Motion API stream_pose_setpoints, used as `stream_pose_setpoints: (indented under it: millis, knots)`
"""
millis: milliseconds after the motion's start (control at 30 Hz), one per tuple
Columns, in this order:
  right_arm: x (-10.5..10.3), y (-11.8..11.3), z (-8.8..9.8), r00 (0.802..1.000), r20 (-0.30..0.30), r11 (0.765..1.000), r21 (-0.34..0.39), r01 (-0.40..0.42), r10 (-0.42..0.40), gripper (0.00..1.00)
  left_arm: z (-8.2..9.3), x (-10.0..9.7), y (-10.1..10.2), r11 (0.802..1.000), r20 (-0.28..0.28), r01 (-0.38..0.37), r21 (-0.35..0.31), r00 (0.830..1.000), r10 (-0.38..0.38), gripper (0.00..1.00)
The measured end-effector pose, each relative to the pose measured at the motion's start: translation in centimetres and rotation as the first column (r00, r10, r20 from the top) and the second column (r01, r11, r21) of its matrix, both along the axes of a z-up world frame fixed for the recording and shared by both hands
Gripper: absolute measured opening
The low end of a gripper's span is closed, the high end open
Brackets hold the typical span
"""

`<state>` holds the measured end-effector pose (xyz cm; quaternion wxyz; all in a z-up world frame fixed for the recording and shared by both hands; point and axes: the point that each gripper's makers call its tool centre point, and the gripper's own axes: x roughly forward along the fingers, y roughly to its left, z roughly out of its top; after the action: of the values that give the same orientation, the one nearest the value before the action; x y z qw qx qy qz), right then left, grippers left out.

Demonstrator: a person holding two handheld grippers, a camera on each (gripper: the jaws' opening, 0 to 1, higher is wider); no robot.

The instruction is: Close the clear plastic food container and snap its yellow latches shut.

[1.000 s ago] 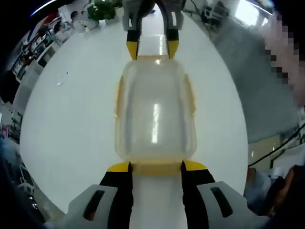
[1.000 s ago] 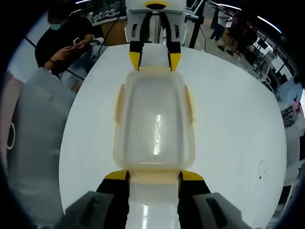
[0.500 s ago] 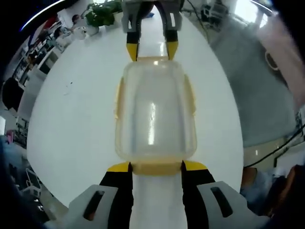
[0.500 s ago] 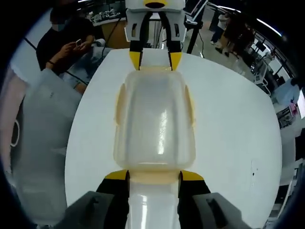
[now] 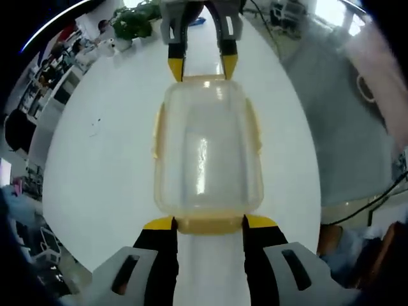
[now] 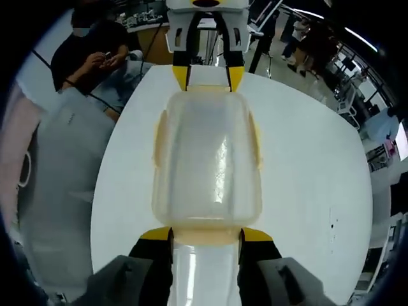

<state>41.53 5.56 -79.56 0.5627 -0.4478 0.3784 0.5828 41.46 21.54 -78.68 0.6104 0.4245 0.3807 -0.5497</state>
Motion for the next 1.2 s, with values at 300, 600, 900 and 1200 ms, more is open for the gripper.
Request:
stream_pose_setpoints:
  millis: [300, 600, 900, 1200]
  knots:
    - [0.0, -2.6, 0.4, 1.000, 0.007, 1.000, -0.021, 0.008, -0.007, 0.37, 0.4, 0.0, -2.4, 1.000, 0.016, 0.008, 0.001, 1.000, -0.008, 0.37]
    - [-0.2, -5.6, 0.2, 1.000, 0.002, 0.999, -0.034, 0.027, -0.027, 0.37, 0.4, 0.1, -5.4, 1.000, 0.023, 0.028, -0.007, 0.999, -0.027, 0.37]
    - [-0.8, -8.9, -0.4, 0.998, -0.009, 0.997, -0.053, 0.060, -0.060, 0.37, -0.3, 0.2, -8.8, 0.998, 0.014, 0.058, 0.001, 0.998, -0.058, 0.37]
    - [-0.5, -12.5, -0.1, 0.996, -0.011, 0.993, -0.080, 0.088, -0.089, 0.37, -0.5, 0.6, -12.1, 0.997, 0.008, 0.065, -0.029, 0.998, -0.065, 0.37]
